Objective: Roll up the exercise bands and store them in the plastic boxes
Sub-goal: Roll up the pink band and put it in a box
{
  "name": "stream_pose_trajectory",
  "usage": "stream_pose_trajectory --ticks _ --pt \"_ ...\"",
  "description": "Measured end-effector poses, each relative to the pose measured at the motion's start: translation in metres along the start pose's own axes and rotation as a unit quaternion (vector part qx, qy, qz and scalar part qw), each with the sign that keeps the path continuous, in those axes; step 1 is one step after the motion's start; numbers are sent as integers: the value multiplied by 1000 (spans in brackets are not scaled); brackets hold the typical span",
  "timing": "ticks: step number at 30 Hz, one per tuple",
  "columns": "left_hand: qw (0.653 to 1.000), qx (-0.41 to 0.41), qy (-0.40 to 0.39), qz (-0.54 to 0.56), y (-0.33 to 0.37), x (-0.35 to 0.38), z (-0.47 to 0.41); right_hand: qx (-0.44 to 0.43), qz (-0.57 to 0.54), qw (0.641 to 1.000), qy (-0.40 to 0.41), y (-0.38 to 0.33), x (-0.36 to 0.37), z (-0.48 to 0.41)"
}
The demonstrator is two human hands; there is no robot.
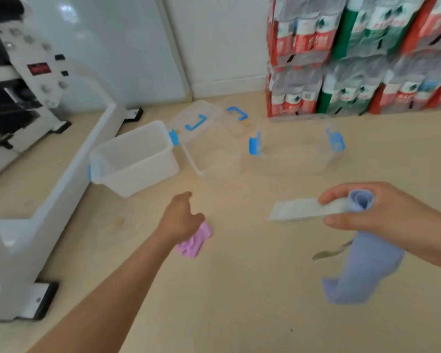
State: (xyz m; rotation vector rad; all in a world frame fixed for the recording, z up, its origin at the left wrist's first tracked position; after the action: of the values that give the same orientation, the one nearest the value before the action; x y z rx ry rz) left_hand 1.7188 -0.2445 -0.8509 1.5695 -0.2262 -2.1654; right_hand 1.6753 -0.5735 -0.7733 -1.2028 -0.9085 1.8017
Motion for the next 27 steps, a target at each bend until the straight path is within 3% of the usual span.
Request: stream_pose_trajectory --ticks 2,4,6,8,11,14,17,19,21,25,27 --pt "978 142 -22 149 65 -4 25 -15 14 1000 -22 -8 6 0" --pt "934 230 -128 243 130 -1 57 -33 37 997 -54 -19 13 2" --pt "900 307 -211 226 176 7 79 -61 34 994 -86 -32 18 5" --pt "892 342 -230 185 200 9 87 -70 -1 992 -106 -40 18 10" --pt "906 309 -246 152 206 10 85 -66 -9 991 -113 -40 10 15" --pt "943 246 -177 136 198 0 82 -41 125 986 -98 -28 -6 15" --pt "935 158 -107 297 177 -13 72 -1 273 962 -9 -9 -35 9" --pt "912 93 -89 388 155 -5 66 27 263 963 60 4 -50 6" --pt "908 37 -78 410 129 23 58 33 231 968 92 15 -51 4" --pt "883 -74 -123 447 74 109 44 36 129 985 105 29 -34 8" --pt "899 -101 -139 402 51 139 38 56 136 985 88 40 -26 10"
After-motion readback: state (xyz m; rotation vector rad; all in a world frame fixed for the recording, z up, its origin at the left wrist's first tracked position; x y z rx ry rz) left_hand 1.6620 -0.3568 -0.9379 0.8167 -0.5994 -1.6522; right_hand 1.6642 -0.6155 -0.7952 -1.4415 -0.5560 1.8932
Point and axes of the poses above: each hand's wrist, its own z-axis away from the middle knuckle, its own x-axis out of the palm, y = z × x, the point moved 7 cm from there along -z, towards the middle knuckle, and after that the axes turned 1 degree about -z, right-handed, at the moved point
